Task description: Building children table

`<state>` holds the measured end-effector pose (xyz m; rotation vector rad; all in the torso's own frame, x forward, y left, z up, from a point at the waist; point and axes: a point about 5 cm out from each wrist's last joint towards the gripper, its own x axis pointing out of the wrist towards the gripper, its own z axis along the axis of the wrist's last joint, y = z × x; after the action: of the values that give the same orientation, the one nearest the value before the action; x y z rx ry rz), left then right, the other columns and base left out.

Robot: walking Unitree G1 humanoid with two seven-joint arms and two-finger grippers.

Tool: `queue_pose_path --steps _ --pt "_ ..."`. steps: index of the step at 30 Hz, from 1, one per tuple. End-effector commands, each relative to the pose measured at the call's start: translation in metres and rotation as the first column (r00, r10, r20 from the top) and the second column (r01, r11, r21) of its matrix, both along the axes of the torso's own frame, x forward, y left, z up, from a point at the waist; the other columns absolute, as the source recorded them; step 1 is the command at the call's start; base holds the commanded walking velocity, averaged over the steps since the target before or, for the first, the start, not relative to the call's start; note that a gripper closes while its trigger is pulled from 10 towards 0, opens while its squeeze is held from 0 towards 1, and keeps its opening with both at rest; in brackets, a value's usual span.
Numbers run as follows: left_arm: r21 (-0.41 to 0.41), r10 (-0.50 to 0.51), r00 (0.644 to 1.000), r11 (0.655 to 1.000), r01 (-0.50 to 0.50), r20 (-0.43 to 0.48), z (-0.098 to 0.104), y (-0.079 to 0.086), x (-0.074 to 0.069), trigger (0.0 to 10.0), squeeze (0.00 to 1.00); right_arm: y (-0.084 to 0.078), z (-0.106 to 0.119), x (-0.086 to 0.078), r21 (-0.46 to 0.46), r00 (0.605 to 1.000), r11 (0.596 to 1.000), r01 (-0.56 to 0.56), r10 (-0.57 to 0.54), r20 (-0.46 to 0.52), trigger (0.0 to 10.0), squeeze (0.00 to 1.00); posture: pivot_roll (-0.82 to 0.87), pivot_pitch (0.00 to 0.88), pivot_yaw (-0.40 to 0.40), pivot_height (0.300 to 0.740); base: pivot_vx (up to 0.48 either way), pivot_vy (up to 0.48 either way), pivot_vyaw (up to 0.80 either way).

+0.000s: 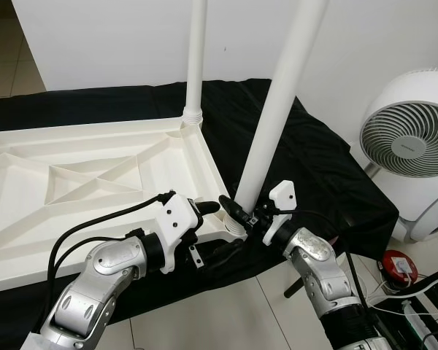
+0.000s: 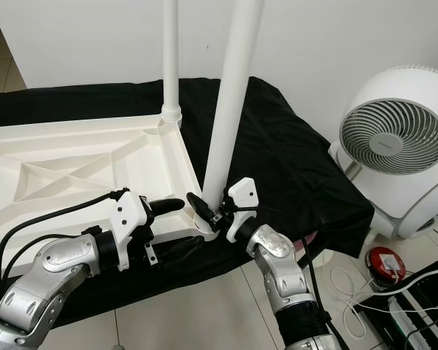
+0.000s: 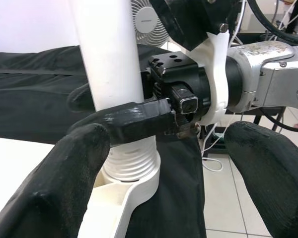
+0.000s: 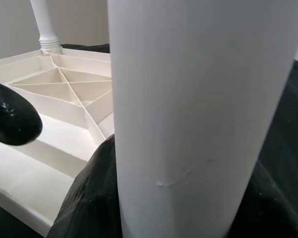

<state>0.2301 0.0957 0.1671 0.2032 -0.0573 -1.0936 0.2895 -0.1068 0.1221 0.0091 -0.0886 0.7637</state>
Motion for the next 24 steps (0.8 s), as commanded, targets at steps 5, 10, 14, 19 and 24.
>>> queue_pose_path --steps 5,10,14,19,24 --pt "0.011 0.056 0.998 0.998 -0.056 0.014 0.001 0.009 0.007 10.0 0.0 -0.012 -0.027 -0.009 0.037 0.993 0.998 0.06 -0.055 -0.108 10.0 0.0 0.01 0.047 -0.076 0.74 0.0 0.0 0.0" --pt "0.026 0.107 0.994 0.994 -0.108 0.033 0.004 0.025 0.019 10.0 0.0 -0.013 -0.006 -0.003 0.102 0.995 0.991 0.089 -0.084 -0.052 10.0 0.0 0.0 0.042 -0.072 0.74 0.0 0.0 0.0" --pt "0.028 0.134 0.989 0.99 -0.136 0.058 0.011 0.034 0.029 10.0 0.0 -0.011 -0.002 0.001 -0.006 0.996 0.997 0.078 -0.078 -0.04 10.0 0.0 0.0 0.039 -0.069 0.74 0.0 0.0 0.0" --pt "-0.004 0.171 0.982 0.985 -0.171 0.081 0.025 0.045 0.045 10.0 0.0 -0.007 0.011 0.003 -0.062 0.999 0.998 0.024 -0.025 -0.019 10.0 0.0 0.0 0.035 -0.071 0.74 0.0 0.0 0.0" --pt "-0.069 0.169 0.984 0.984 -0.165 0.056 0.038 0.049 0.057 10.0 0.0 -0.01 0.032 0.007 -0.018 0.999 0.999 -0.036 0.036 0.008 10.0 0.0 -0.01 0.028 -0.069 0.74 0.0 0.0 0.0"
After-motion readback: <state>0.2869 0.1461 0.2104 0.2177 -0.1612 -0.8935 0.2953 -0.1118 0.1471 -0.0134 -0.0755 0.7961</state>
